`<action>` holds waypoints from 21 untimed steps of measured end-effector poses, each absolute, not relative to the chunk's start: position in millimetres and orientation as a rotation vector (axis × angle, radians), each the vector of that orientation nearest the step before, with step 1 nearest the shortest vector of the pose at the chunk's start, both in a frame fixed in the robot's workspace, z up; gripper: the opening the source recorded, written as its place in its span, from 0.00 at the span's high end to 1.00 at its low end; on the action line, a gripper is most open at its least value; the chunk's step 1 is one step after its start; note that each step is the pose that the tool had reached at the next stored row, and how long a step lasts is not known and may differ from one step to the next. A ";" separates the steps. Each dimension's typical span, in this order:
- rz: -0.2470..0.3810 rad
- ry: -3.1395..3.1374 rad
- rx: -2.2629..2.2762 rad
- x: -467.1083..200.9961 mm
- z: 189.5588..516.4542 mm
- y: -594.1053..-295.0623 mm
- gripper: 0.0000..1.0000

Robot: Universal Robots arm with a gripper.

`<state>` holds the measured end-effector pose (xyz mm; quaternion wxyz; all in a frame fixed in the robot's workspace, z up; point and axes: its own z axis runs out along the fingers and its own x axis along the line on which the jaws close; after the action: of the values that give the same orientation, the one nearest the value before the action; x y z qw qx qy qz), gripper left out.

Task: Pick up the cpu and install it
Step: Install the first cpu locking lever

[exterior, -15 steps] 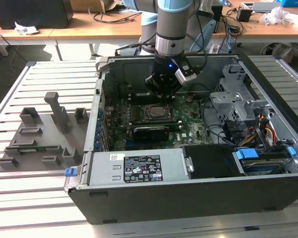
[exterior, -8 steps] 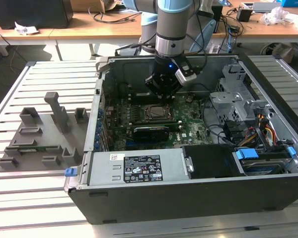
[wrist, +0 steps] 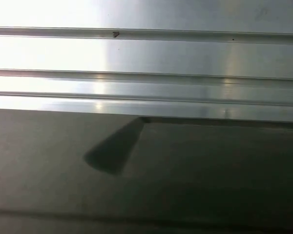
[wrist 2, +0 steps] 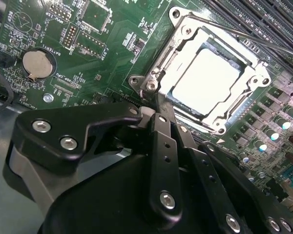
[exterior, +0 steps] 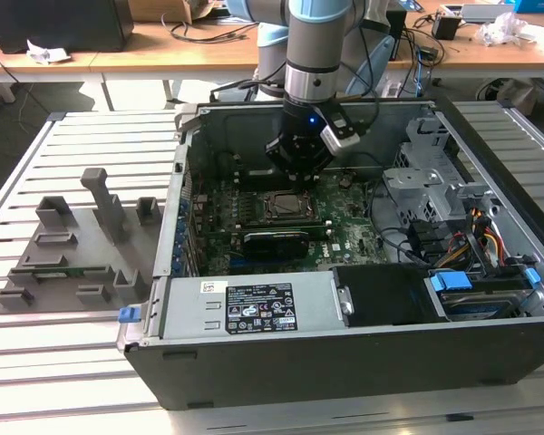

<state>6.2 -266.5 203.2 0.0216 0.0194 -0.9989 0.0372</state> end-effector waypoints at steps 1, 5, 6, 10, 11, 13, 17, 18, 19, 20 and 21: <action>0.111 -3.096 0.060 6.9 201.5 -263.4 0.89; 0.113 -3.095 0.061 7.0 200.8 -262.5 0.89; 0.109 -3.095 0.061 7.0 200.7 -262.8 0.89; 0.037 -3.098 0.062 7.1 200.5 -268.0 0.89; 0.016 -3.098 0.063 7.1 200.5 -270.4 0.89; -0.019 -3.099 0.063 7.1 200.6 -274.4 0.89; -0.074 -3.099 0.065 7.1 201.6 -279.8 0.89; -0.074 -3.099 0.065 7.2 203.1 -279.9 0.89; -0.074 -3.099 0.065 7.1 205.2 -280.1 0.89; -0.070 -3.099 0.065 7.1 209.2 -280.6 0.89; -0.055 -3.099 0.065 7.1 210.3 -282.6 0.89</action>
<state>7.1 -282.6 210.3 0.0207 0.0209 -0.9994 -0.0178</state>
